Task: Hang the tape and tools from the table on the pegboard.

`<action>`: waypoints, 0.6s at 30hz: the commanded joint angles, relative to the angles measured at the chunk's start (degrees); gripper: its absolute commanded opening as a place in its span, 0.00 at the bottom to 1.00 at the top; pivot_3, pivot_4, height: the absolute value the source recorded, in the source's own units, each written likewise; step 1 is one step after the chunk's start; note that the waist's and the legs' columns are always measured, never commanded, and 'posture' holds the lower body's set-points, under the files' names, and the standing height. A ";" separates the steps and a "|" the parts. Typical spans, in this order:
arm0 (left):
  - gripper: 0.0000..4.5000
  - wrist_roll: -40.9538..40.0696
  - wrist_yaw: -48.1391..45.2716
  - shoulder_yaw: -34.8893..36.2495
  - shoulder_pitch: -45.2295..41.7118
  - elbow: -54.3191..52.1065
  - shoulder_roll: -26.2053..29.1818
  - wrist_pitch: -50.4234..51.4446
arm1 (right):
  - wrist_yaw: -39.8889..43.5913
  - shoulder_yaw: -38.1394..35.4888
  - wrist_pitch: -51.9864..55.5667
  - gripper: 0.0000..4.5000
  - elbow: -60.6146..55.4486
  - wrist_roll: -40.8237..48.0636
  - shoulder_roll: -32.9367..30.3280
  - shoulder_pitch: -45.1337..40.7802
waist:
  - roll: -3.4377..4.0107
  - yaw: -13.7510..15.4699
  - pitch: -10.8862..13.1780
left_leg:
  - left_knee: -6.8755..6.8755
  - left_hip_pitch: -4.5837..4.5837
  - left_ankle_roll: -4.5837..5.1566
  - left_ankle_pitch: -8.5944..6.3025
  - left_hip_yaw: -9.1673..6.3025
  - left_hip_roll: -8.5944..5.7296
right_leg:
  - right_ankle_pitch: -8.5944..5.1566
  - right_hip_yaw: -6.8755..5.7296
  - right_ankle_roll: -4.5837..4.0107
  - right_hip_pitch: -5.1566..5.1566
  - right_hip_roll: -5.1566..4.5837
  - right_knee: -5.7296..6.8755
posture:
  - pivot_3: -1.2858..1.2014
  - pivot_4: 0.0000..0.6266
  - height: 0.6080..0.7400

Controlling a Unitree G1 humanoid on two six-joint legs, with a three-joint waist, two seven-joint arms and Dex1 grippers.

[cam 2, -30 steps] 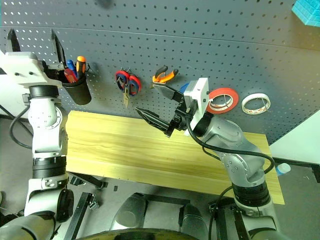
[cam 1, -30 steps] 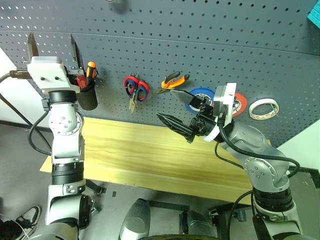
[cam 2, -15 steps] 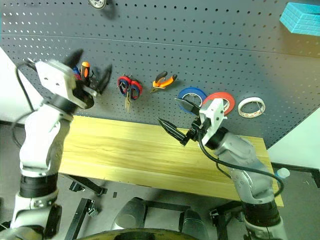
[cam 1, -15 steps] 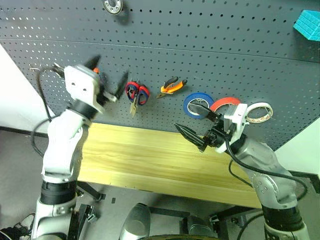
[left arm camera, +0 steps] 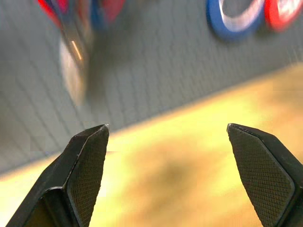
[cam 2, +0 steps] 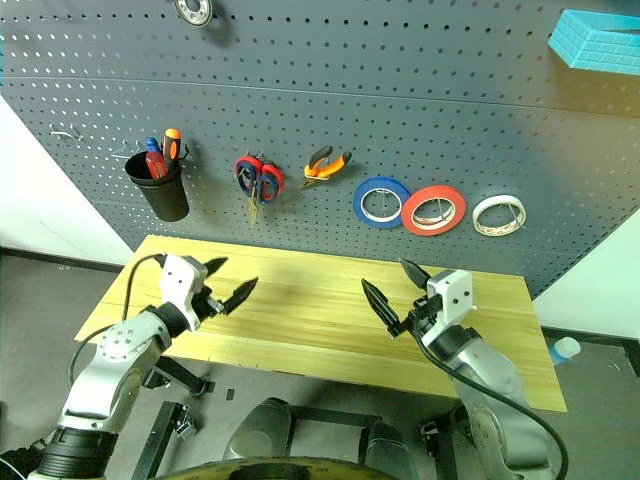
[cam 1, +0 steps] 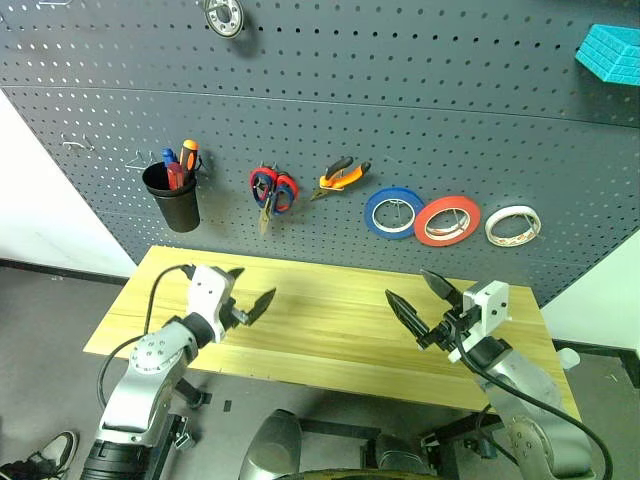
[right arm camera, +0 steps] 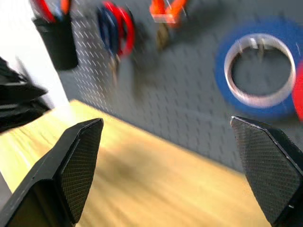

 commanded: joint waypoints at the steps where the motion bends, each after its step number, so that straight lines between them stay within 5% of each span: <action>1: 0.92 -1.17 -1.69 0.97 2.08 1.51 -0.74 -2.16 | -1.20 -2.80 -3.53 1.00 2.76 -0.86 1.41 1.68 | 0.03 -0.52 -0.21 | 0.00 -0.01 0.00 0.00 0.01 0.00 | -0.01 0.00 0.01 -0.01 0.00 0.00 | 0.67 0.00 0.52; 18: 0.92 -5.36 -8.07 2.21 6.08 5.06 0.45 4.62 | 8.56 -4.28 -2.63 1.00 8.15 3.09 -0.43 9.46 | 0.42 -4.60 -0.99 | -0.02 -0.02 0.01 -0.02 0.01 0.01 | -0.04 0.00 0.04 -0.08 -0.01 0.02 | 0.66 0.00 0.52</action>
